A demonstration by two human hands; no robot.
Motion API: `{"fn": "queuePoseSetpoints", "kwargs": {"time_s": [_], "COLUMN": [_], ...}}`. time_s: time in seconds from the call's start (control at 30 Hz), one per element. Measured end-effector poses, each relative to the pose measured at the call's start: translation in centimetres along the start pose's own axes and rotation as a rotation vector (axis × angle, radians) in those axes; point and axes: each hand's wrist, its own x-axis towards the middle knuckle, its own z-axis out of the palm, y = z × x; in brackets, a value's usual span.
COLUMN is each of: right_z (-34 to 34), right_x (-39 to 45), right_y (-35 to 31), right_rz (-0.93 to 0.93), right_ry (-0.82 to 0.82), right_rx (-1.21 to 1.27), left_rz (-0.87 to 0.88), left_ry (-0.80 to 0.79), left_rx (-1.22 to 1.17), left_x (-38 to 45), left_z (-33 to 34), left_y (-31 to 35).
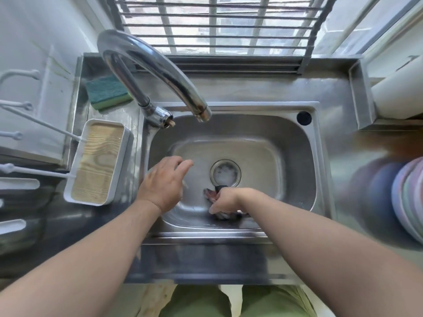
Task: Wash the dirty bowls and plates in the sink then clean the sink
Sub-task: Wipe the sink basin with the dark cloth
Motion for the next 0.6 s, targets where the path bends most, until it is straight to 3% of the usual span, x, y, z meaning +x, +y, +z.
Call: {"fn": "queuePoseSetpoints", "kwargs": {"time_s": [0.07,0.13,0.27,0.3,0.47,0.6], "right_z": [0.1,0.5,0.3,0.0,-1.7,-2.3], "right_x": [-1.8,-3.3,-5.2,-5.3,-4.8,-4.6], "right_y": [-0.9,-1.0,0.6,1.2,4.4,6.5], "right_rz": [-0.079,-0.185,-0.313,-0.326,-0.246,-0.243], "right_ry": [-0.047,-0.109,-0.192,-0.145,0.25,0.393], "right_rx": [0.383,0.752,1.3,1.343,1.359,1.116], "left_rz": [-0.028,-0.117,-0.56,-0.631,-0.746,-0.902], "left_ry": [-0.13,-0.302,-0.471,-0.474,-0.33,-0.161], "left_rx": [0.025,-0.146,-1.205,-1.307,-1.374,-1.522], "left_x": [0.6,1.3,2.3,2.5,3.4,4.3], "left_z": [-0.3,-0.3,0.0,0.1,0.9,0.5], "left_y": [0.2,0.7,3.8,4.8,7.9,8.5]}}
